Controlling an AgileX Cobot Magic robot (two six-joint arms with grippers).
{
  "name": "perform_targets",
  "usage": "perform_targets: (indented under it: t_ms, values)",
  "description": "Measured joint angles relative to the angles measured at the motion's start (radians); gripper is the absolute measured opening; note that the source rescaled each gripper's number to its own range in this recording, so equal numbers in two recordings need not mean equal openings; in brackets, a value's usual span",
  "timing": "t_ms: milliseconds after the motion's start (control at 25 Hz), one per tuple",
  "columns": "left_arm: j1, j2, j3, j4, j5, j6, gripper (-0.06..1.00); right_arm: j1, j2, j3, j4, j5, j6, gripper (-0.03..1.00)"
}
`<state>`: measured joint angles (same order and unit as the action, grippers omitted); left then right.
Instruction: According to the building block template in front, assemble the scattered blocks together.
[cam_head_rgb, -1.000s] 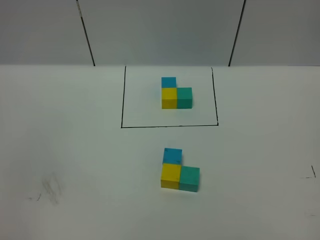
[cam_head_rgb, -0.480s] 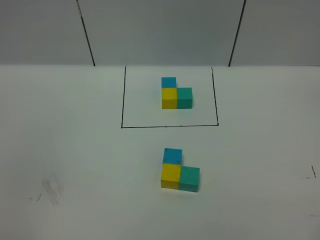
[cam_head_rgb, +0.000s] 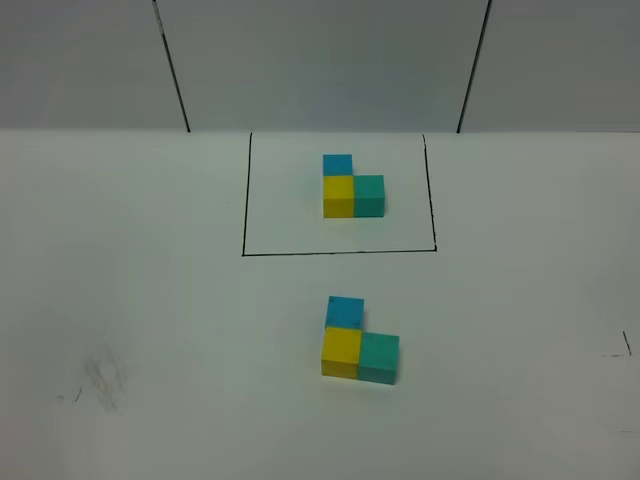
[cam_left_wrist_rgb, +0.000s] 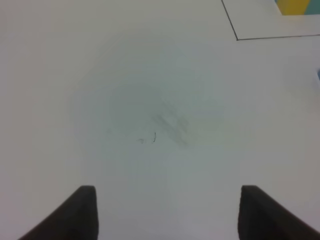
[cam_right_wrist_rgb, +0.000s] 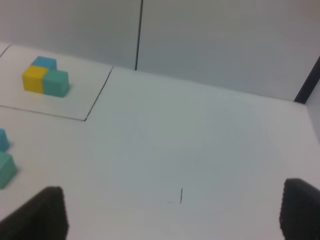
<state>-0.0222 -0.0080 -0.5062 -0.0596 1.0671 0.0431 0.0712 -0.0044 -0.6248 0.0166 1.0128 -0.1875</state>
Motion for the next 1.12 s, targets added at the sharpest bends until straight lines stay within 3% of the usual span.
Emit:
perform_targets:
  t_ms: [520,1120]
  values:
    - [0.0,0.0,0.0,0.0,0.0,0.0,0.37,0.0,0.0,0.12,-0.029,0.056,0.159,0.73]
    - [0.0,0.0,0.0,0.0,0.0,0.0,0.37,0.0,-0.002,0.121,-0.029,0.056,0.165,0.73]
